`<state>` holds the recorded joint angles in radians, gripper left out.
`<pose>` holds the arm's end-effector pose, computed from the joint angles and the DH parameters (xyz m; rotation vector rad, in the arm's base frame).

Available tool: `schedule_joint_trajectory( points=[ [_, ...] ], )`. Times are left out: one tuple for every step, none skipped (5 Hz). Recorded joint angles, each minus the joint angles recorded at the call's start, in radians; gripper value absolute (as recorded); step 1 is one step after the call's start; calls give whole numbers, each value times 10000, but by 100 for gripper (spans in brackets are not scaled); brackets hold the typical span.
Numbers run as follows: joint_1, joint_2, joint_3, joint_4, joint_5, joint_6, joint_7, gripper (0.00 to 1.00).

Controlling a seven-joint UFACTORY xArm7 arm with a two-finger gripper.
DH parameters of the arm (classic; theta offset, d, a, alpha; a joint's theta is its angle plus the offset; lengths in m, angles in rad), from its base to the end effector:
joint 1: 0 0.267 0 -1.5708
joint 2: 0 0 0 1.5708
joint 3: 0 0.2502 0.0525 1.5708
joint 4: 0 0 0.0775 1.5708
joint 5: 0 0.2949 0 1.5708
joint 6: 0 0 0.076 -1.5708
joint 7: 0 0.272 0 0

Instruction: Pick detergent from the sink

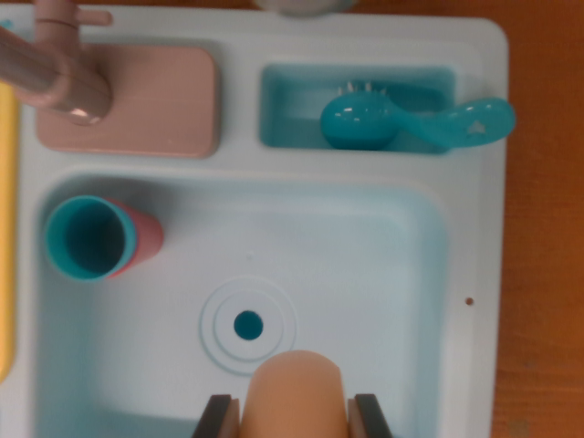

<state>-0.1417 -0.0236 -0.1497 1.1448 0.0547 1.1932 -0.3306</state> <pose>0.4036 -0.1080 0.2006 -3.0822 -0.0285 0.0113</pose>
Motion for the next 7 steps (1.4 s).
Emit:
schedule_joint_trajectory(
  points=[
    [2,-131,1,336,-36,464,42,100],
    [2,-131,1,336,-36,464,42,100],
    [5,-252,1,649,-70,895,82,100],
    [5,-252,1,649,-70,895,82,100],
    [7,-374,1,963,-104,1328,121,100],
    [7,-374,1,963,-104,1328,121,100],
    [9,-486,2,1252,-136,1728,157,100]
  ],
)
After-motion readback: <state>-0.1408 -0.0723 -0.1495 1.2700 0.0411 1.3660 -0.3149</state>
